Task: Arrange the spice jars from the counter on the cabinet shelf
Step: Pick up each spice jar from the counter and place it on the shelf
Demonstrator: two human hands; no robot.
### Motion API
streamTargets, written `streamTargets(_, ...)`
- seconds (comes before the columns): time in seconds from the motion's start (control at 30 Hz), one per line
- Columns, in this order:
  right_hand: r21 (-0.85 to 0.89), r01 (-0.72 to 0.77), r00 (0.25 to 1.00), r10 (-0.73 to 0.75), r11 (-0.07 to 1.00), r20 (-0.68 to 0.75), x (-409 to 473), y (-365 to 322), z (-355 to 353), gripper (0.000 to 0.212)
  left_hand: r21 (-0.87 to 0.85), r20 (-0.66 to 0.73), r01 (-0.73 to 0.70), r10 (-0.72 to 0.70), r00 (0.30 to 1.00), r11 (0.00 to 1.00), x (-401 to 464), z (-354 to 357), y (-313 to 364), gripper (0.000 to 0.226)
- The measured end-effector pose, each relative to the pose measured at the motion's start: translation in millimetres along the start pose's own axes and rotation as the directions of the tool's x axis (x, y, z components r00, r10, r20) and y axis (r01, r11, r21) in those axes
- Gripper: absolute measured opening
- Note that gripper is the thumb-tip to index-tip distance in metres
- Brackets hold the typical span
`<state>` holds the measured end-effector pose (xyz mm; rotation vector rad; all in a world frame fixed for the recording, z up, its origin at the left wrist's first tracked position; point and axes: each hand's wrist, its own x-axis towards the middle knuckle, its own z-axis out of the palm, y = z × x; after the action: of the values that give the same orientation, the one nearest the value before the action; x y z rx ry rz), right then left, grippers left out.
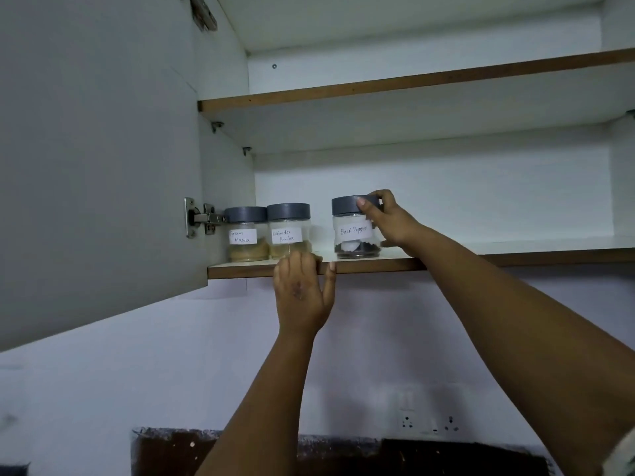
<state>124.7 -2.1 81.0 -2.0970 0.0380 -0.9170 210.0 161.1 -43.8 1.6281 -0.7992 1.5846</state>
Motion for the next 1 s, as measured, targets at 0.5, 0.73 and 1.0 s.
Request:
streamTargets(0.5,-0.030,-0.029,0.999,0.030,0.999,0.041,34.9,7.5,47.1,0.066,0.045,-0.062,-0.031,0.033,0.997,0.999,-1.9,20.4,-10.0,0.034)
streamTargets(0.73,-0.073,-0.022,1.000,0.024,0.997,0.015,32.2,7.2,47.3,0.062,0.043,-0.048,-0.044,0.046,0.998,0.998,-3.1,19.4,-12.7,0.030)
streamTargets(1.0,-0.135,-0.042,0.998,0.049,0.990,0.050,30.4,6.0,46.9,0.071,0.005,-0.018,-0.031,0.031,0.999,1.000,-3.5,14.6,-9.7,0.030)
